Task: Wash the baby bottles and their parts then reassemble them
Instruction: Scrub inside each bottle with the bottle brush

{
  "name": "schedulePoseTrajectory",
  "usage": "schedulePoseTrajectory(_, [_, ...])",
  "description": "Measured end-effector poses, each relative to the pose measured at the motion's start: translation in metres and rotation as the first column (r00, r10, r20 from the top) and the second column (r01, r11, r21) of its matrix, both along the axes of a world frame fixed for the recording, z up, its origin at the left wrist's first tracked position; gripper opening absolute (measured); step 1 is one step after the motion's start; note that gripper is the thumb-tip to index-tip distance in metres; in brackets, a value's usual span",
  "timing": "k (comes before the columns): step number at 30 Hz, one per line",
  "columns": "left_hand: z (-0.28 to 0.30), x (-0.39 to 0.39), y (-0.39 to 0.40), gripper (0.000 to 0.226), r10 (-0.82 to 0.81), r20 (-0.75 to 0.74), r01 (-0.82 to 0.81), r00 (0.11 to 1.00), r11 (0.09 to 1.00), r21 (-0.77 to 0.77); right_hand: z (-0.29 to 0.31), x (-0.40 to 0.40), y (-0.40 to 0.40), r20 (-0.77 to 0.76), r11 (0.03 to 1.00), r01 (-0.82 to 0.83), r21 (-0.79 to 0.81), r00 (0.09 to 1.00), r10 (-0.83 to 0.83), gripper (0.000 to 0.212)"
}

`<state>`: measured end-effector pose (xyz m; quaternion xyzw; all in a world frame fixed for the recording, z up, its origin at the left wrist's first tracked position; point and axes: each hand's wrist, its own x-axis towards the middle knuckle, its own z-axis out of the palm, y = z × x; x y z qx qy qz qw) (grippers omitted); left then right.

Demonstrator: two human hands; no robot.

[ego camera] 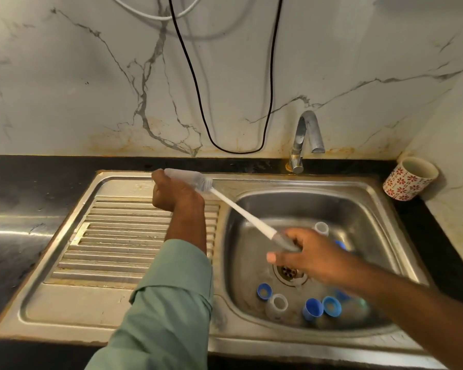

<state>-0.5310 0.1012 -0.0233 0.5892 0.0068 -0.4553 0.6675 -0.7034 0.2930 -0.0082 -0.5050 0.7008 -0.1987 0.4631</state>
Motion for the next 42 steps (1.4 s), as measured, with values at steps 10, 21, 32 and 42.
schedulePoseTrajectory(10, [-0.016,-0.009,0.02,0.031,-0.496,-0.103,0.46,0.862,0.851,-0.252,0.088,-0.115,-0.061,-0.941,0.516,-0.794,-0.322,0.209,-0.265,0.023])
schedulePoseTrajectory(21, [-0.01,-0.027,0.013,0.055,-0.154,-0.388,0.1,0.909,0.983,-0.156,-0.036,-0.05,0.01,0.232,0.991,0.133,0.025,0.963,-0.135,0.024])
schedulePoseTrajectory(32, [-0.018,-0.038,0.028,0.028,-0.654,-0.302,0.415,0.694,0.706,-0.574,-0.001,-0.044,0.014,0.458,0.97,0.121,0.212,0.864,-0.208,0.038])
schedulePoseTrajectory(42, [-0.032,-0.038,0.033,0.028,-0.679,-0.258,0.498,0.687,0.699,-0.513,0.023,-0.068,0.005,-0.41,0.987,-0.131,-0.097,0.909,0.08,0.028])
